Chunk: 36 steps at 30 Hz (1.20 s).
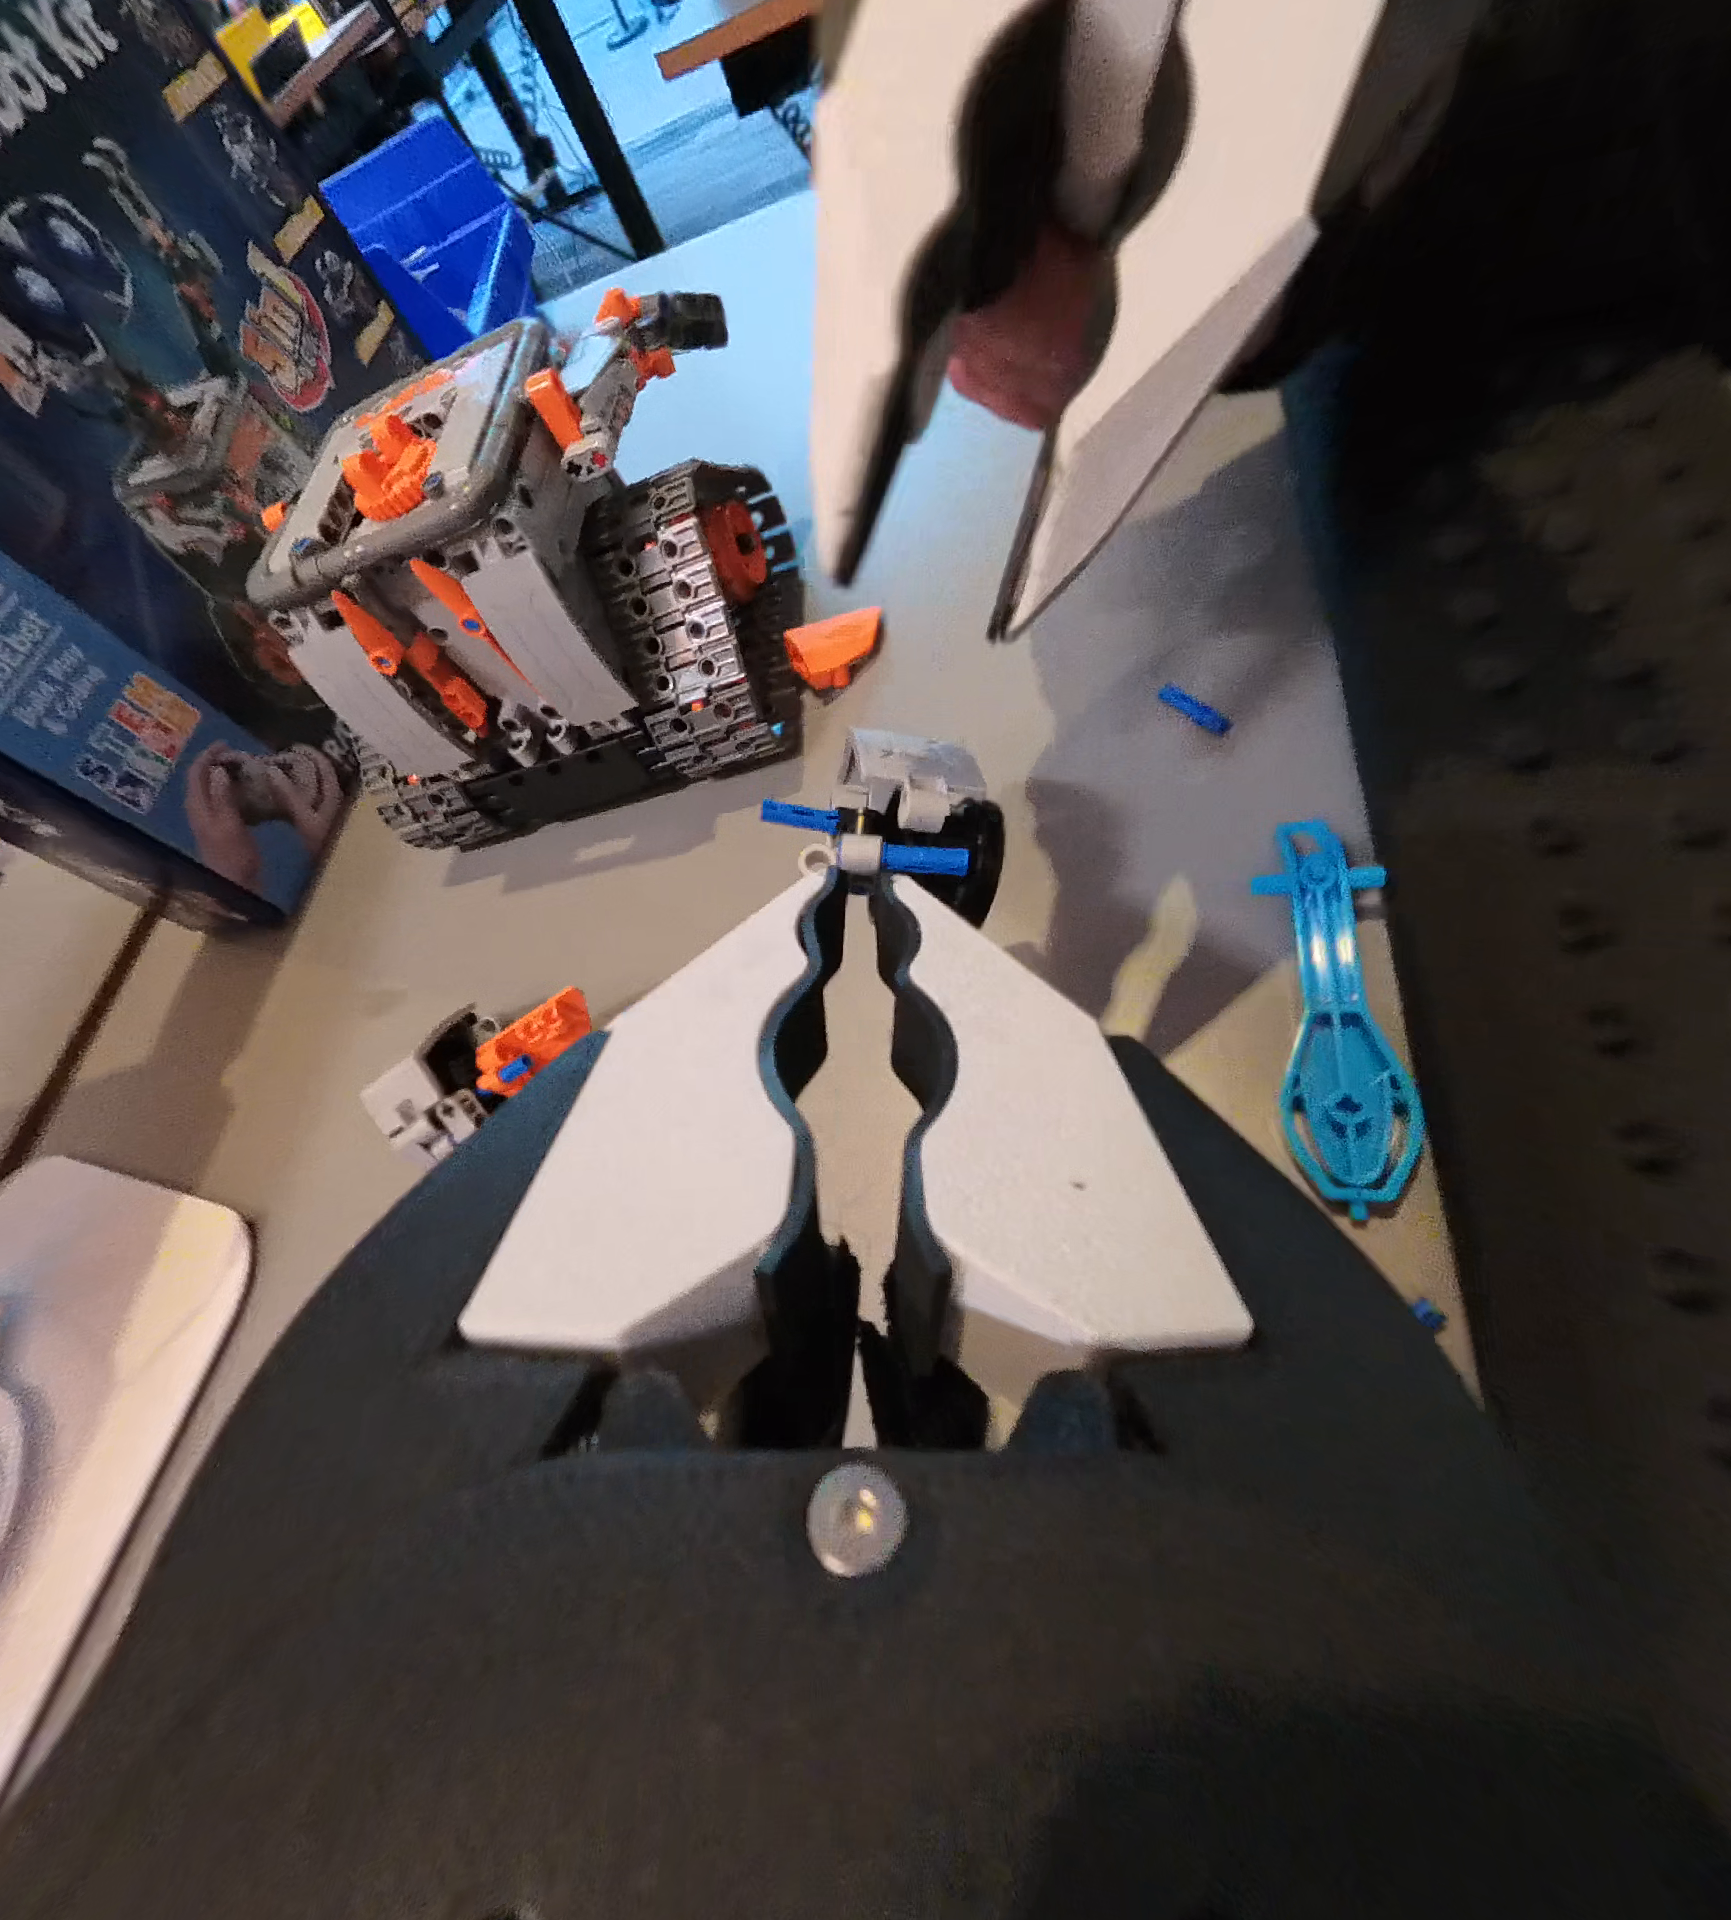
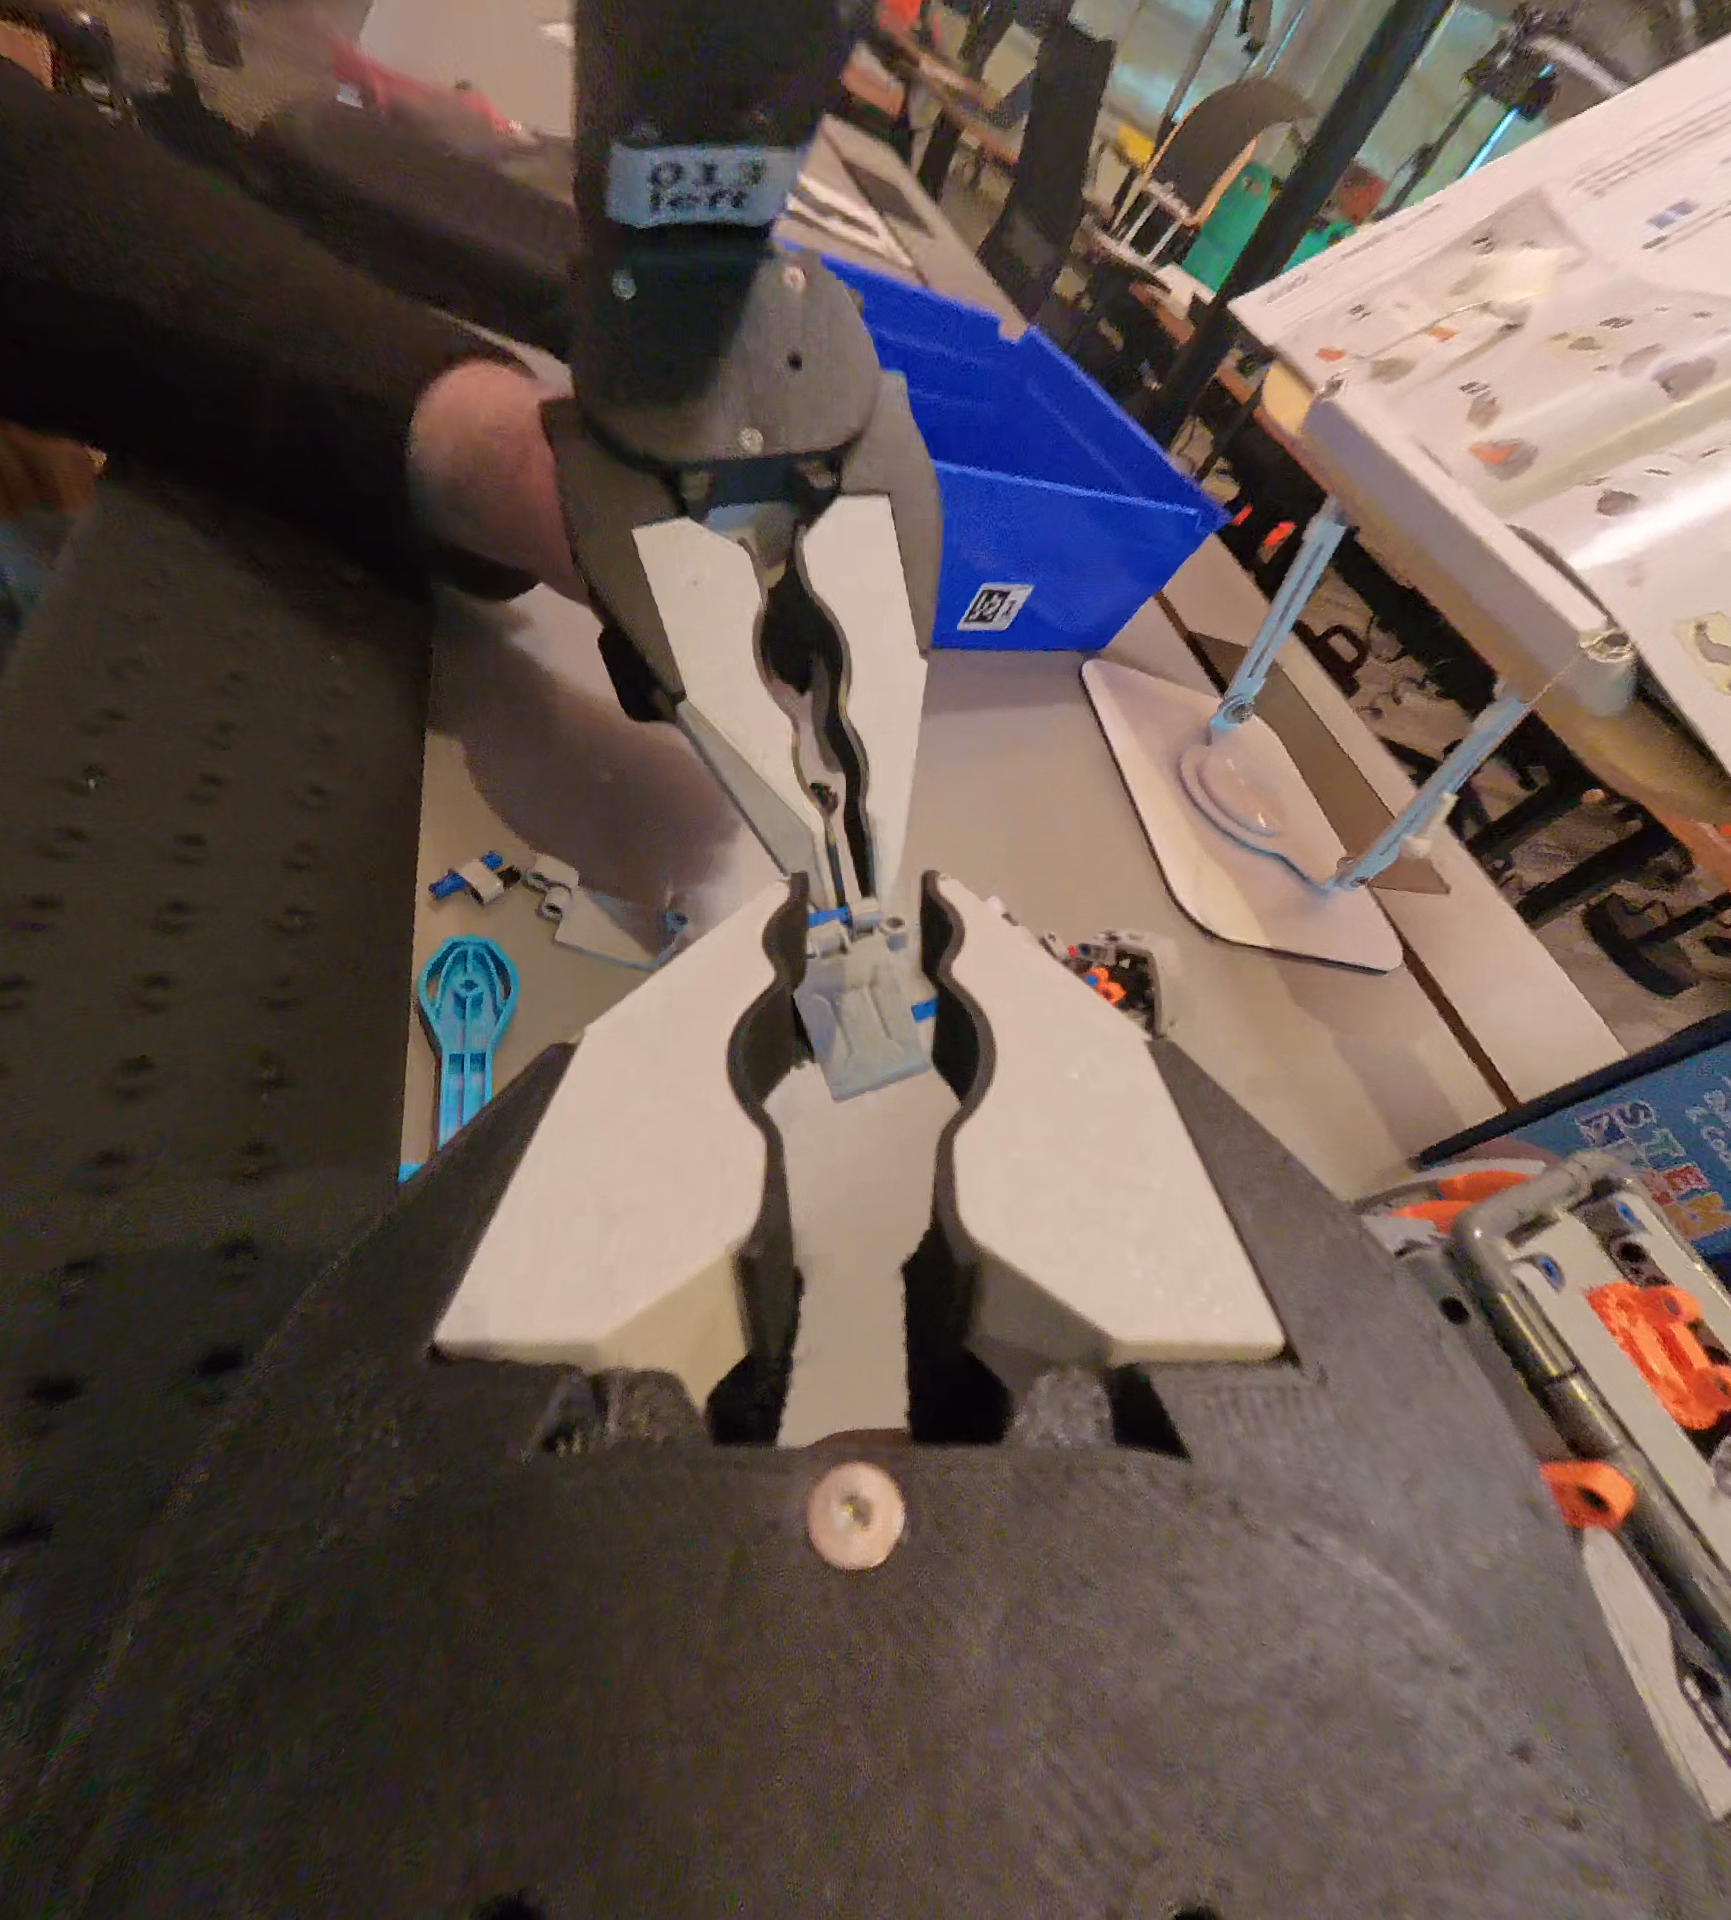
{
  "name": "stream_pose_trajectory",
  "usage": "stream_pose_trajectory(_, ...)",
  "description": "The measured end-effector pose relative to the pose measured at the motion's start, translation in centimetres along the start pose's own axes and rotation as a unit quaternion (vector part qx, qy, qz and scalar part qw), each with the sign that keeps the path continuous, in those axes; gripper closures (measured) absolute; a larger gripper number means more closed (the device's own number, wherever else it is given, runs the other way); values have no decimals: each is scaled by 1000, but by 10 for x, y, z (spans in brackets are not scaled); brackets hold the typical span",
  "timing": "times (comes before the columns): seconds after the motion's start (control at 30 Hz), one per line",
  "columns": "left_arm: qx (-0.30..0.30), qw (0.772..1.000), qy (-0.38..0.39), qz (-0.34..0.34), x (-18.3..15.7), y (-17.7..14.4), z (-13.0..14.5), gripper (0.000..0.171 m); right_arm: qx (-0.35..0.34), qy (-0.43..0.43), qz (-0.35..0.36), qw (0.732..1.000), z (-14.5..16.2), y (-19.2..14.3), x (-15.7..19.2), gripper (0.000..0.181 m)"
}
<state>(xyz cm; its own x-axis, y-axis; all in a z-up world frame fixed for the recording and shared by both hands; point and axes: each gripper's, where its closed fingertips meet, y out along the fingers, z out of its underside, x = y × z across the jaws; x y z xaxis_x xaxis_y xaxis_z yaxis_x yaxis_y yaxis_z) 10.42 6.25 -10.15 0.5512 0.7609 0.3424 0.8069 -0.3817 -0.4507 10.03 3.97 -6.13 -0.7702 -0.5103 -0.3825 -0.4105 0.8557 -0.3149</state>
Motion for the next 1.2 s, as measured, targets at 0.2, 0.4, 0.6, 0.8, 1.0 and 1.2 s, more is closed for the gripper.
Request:
stream_pose_trajectory(0.2,-9,999,40,11,-11,0,-5,170,85,-35,-52,994,35,17,21,150)
stream_pose_trajectory(0.4,4,999,48,14,-13,2,3,171,109,-62,-53,991,45,22,25,159)
stream_pose_trajectory(0.6,-15,998,33,58,-22,-3,3,146,118,-70,-68,988,49,24,32,160)
stream_pose_trajectory(0.8,21,995,56,73,-33,6,18,143,132,-109,-85,981,54,26,44,161)
stream_pose_trajectory(1.0,36,995,39,90,-41,9,27,150,150,-140,-88,975,60,28,51,160)
stream_pose_trajectory(1.2,36,994,60,78,-43,9,26,150,144,-148,-86,975,58,27,51,160)
